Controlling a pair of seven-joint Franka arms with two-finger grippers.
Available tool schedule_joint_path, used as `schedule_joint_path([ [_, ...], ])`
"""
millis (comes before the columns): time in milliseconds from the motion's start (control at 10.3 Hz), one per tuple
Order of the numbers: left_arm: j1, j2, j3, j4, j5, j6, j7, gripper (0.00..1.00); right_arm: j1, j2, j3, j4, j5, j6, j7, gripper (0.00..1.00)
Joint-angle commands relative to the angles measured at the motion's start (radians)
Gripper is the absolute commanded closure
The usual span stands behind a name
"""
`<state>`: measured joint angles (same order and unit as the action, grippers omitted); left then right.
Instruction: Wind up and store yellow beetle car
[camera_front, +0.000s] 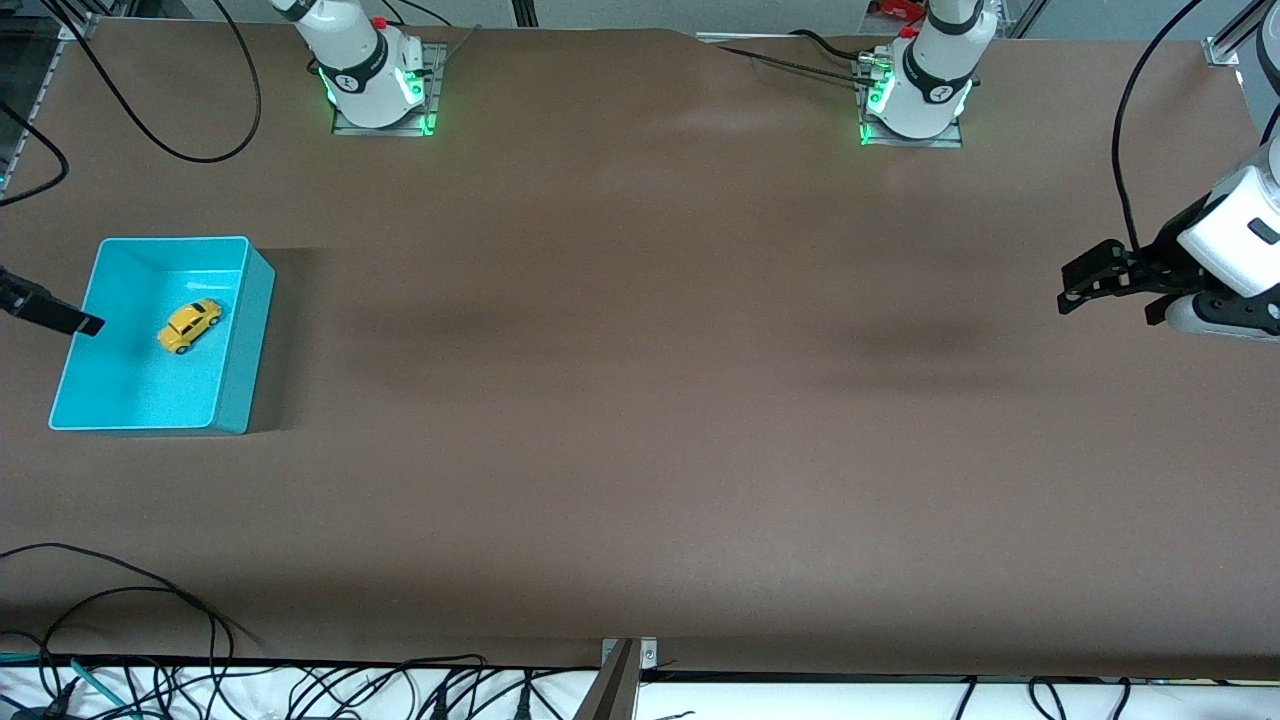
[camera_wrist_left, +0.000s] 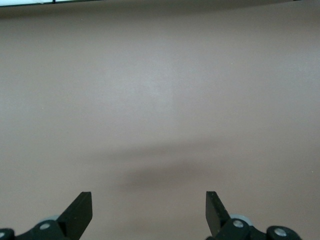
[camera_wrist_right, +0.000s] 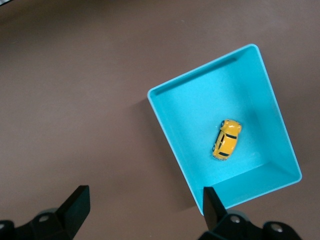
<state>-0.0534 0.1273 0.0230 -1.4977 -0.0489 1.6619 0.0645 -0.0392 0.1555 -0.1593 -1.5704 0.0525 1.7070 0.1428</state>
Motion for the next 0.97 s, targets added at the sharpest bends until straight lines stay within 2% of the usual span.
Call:
schedule_joint_path([
  [0, -0.002, -0.009, -0.001, -0.003, 0.024, 0.001, -0.006, 0.0, -0.007, -0.08, 0.04, -0.06, 0.007, -0.007, -0.147, 0.0],
  [97, -0.002, -0.009, -0.001, -0.003, 0.024, 0.001, -0.006, 0.0, 0.007, -0.103, 0.05, -0.062, -0.003, -0.029, -0.149, 0.0],
  [290, -0.002, -0.009, -0.001, -0.003, 0.024, 0.001, -0.006, 0.0, 0.047, -0.122, 0.052, -0.057, -0.078, -0.098, -0.15, 0.0],
  [870, -0.002, -0.009, -0.001, -0.003, 0.024, 0.001, -0.006, 0.0, 0.05, -0.119, 0.06, -0.034, -0.062, -0.121, -0.154, 0.0],
])
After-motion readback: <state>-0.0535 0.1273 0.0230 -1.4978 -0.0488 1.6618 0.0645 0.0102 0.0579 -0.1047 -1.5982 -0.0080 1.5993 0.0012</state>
